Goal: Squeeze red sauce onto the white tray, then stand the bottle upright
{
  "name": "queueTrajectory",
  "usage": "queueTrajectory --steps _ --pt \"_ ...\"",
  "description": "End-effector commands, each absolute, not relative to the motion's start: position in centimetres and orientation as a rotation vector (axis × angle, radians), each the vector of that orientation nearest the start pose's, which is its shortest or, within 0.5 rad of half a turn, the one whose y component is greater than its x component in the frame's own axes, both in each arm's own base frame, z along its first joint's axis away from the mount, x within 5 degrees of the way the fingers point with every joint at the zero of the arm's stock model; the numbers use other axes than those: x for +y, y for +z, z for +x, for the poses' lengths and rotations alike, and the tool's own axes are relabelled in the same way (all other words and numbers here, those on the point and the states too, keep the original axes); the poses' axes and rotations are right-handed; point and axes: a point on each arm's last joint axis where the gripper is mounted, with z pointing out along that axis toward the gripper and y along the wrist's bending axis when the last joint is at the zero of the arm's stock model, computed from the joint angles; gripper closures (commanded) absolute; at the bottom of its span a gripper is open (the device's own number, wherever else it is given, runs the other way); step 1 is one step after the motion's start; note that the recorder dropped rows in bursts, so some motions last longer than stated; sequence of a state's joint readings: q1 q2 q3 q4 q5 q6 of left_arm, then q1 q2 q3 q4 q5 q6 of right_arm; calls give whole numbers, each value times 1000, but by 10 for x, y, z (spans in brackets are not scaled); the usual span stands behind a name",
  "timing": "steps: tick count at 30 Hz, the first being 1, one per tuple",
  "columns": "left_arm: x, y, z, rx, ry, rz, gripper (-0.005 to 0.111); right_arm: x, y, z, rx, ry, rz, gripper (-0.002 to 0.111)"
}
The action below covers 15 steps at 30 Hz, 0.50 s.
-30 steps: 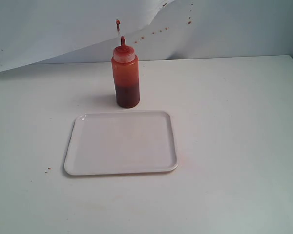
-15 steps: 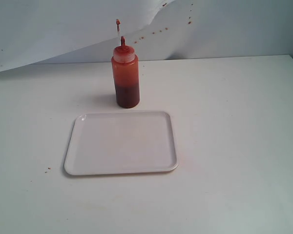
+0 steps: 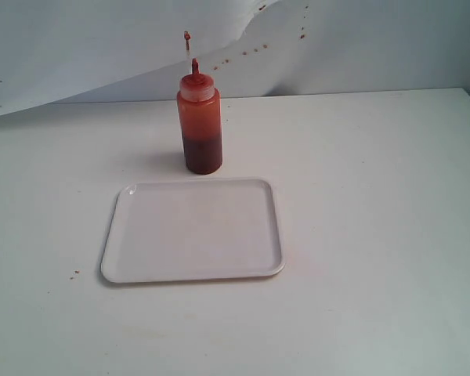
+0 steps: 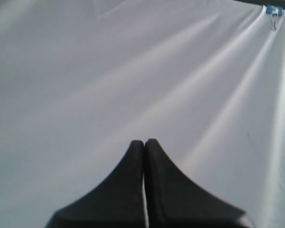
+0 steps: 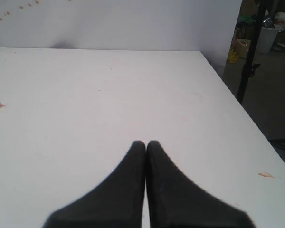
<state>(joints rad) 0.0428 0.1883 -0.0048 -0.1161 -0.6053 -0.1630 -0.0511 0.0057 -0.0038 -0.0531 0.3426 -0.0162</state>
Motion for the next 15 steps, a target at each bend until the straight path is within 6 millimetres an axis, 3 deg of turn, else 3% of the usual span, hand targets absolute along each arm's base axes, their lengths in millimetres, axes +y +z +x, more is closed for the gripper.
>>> queueTrajectory --steps 1,6,11,15 --pt "-2 247 101 1217 -164 -70 107 -5 182 53 1826 -98 10 108" --pt "-36 235 178 1452 -368 343 107 -5 182 53 1826 -98 10 108" --pt "-61 190 242 1553 -691 658 107 -5 182 53 1826 -98 10 108" --pt "-62 138 280 1678 -799 659 107 -5 182 53 1826 -98 10 108"
